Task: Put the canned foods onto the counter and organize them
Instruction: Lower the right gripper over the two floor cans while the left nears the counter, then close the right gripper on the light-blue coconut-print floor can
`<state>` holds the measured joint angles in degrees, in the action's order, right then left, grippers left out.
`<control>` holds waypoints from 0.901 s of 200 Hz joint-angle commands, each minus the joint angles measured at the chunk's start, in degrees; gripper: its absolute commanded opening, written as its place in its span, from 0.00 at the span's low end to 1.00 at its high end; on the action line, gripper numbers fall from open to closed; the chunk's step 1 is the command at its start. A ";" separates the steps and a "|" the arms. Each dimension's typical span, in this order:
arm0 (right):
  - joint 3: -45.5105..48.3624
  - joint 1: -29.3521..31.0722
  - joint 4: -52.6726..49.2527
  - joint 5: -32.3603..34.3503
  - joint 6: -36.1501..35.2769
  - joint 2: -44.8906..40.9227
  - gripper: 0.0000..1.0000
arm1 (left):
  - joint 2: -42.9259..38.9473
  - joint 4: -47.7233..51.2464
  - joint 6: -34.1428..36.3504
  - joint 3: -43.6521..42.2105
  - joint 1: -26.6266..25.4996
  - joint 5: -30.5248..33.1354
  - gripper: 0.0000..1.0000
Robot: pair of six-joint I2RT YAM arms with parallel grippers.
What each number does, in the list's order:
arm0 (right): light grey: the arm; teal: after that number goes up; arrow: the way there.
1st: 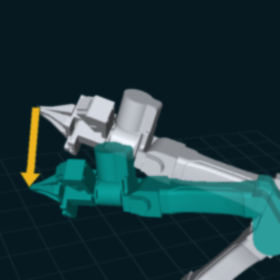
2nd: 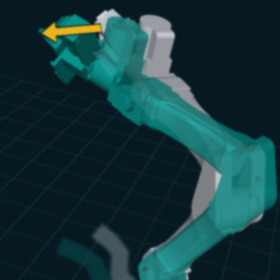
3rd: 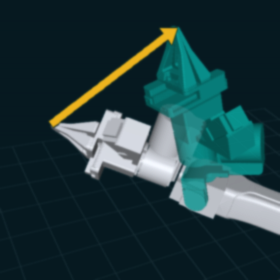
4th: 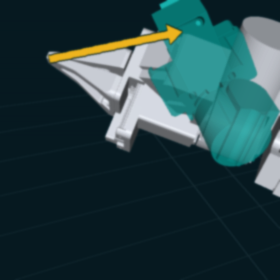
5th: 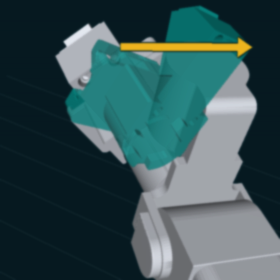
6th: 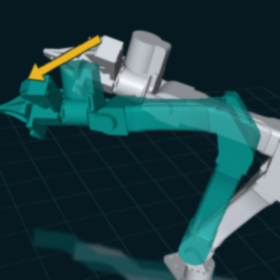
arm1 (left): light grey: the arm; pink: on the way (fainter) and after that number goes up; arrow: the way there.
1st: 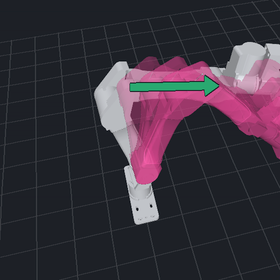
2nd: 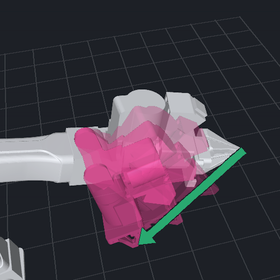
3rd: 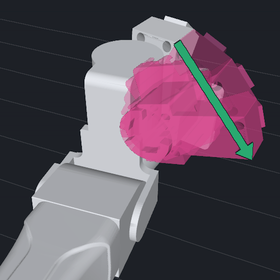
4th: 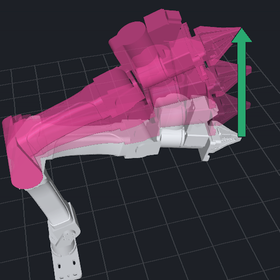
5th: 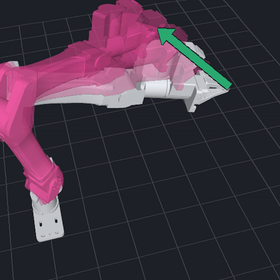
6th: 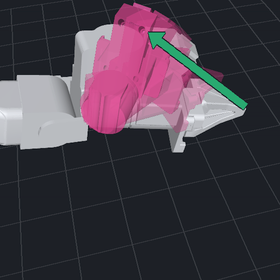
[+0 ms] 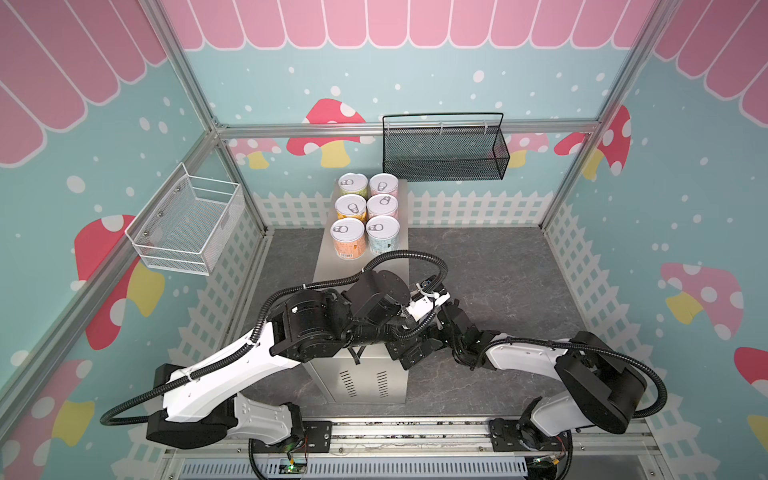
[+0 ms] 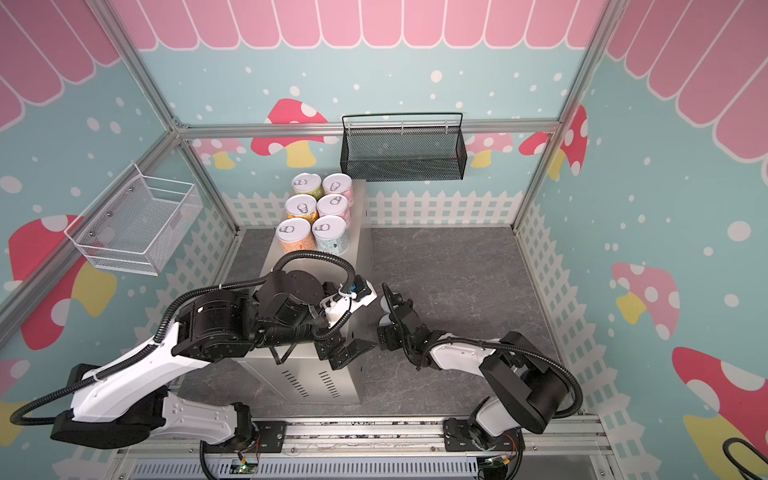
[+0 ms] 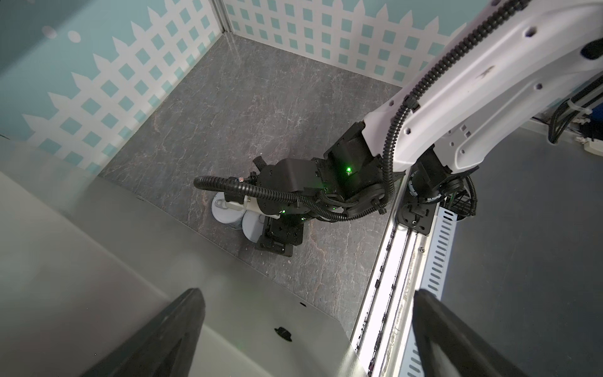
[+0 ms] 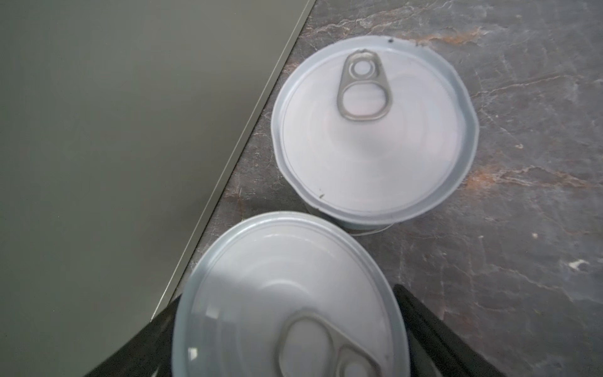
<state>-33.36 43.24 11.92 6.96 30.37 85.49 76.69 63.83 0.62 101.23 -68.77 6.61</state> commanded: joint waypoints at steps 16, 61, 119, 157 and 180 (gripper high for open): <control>-1.40 0.48 2.90 1.49 -0.30 0.14 0.82 | -1.53 0.43 -0.36 -0.68 -0.30 3.90 1.00; -1.04 0.53 2.11 1.22 -1.17 -4.02 0.71 | -3.55 -2.08 0.02 -2.13 -0.27 6.47 1.00; -3.52 0.53 -9.18 -1.47 -4.16 -14.29 0.69 | -4.64 0.56 1.67 -1.44 2.53 5.93 1.00; -7.56 0.54 -18.26 -2.34 -7.99 -23.46 0.69 | -8.13 1.36 2.06 -1.84 9.62 2.80 1.00; -12.94 0.53 -24.50 -3.19 -12.08 -26.78 0.69 | -11.07 2.88 5.60 -2.59 10.75 5.06 1.00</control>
<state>-39.94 43.29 -7.70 4.86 23.42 62.63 69.41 64.23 2.20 99.53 -58.96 10.76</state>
